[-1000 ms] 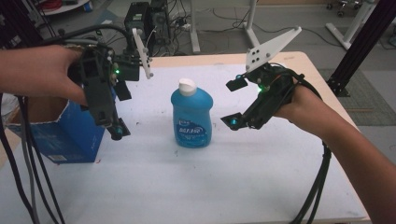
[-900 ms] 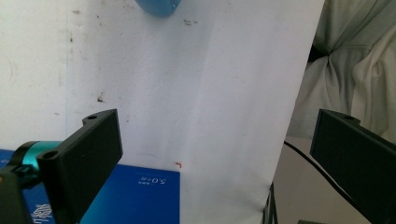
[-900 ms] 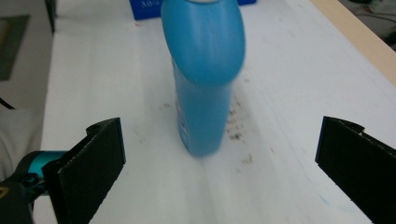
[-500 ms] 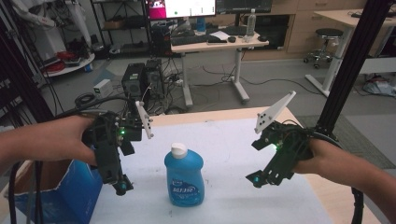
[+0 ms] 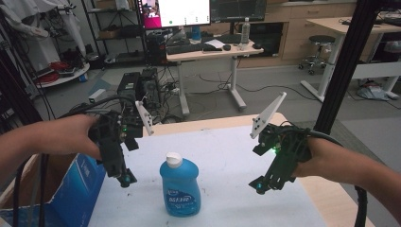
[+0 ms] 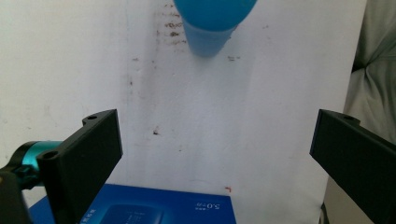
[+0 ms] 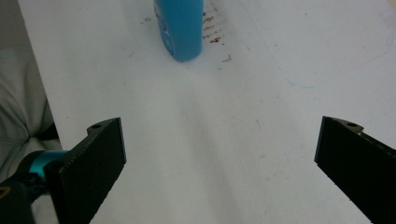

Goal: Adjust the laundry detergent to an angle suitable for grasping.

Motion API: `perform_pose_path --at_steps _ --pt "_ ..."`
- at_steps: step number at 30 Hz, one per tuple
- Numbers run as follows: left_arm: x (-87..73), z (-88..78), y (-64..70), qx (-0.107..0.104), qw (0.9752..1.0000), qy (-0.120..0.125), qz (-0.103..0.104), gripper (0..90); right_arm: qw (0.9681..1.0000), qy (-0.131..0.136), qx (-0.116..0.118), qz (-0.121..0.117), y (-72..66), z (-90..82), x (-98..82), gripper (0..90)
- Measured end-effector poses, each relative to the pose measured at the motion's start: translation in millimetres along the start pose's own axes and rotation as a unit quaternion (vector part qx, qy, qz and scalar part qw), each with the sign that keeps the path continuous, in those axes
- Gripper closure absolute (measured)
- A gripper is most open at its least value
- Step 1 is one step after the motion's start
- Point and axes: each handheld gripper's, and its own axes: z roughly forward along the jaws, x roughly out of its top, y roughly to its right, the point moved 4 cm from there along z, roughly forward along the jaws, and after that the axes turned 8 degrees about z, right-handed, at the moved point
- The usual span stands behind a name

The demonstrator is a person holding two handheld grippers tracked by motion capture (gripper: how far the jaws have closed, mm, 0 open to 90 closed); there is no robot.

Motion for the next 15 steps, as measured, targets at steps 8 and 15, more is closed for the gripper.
perform_pose_path --at_steps 8,15 --pt "3.0 -3.6 -17.5 0.008 0.9999 -0.001 -0.008 2.3 0.9998 -0.017 0.008 -0.011 -5.0 4.6 1.4 1.0" --pt "11.0 -7.2 -26.8 0.015 0.9998 0.010 0.003 2.3 0.9995 -0.027 0.013 -0.011 -6.9 6.3 0.2 1.0"
